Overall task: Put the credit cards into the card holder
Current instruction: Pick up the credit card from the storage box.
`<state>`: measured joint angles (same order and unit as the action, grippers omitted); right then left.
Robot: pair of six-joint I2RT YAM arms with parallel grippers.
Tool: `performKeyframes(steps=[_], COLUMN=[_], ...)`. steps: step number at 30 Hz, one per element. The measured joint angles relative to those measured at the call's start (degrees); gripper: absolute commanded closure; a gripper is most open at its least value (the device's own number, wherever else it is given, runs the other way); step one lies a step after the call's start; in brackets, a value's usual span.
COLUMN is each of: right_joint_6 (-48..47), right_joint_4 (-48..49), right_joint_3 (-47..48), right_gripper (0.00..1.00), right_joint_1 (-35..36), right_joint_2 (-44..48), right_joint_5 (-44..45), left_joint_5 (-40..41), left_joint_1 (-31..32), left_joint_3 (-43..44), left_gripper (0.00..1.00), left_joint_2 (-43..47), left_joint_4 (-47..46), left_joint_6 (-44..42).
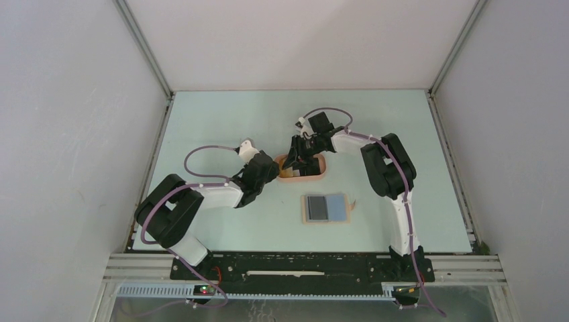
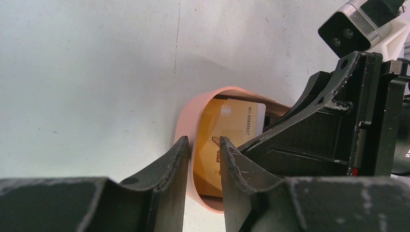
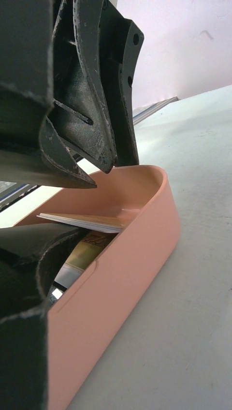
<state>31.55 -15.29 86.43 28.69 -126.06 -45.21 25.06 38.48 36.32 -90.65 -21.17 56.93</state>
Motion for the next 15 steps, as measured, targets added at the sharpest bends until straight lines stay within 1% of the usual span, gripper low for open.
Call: performKeyframes(steps=[7,15], right_joint_6=[-0.35,-0.52], right_joint_4=[-0.13,-0.13], right_joint_3=[0.0,0.0], right_gripper=[0.61,0.63], right_joint_1=[-0.87,-2.03], right_joint_2=[0.0,0.0], right_joint_5=[-0.57,-1.97], left_joint_5=[0.0,-0.22], left_joint_1=[0.0,0.0], left_joint_3=[0.0,0.0], left_gripper=[0.64,0.64], left_joint_2=[0.0,0.0], left_joint_4=[-0.2,-0.37], left_joint_6=[-0.04,-0.44])
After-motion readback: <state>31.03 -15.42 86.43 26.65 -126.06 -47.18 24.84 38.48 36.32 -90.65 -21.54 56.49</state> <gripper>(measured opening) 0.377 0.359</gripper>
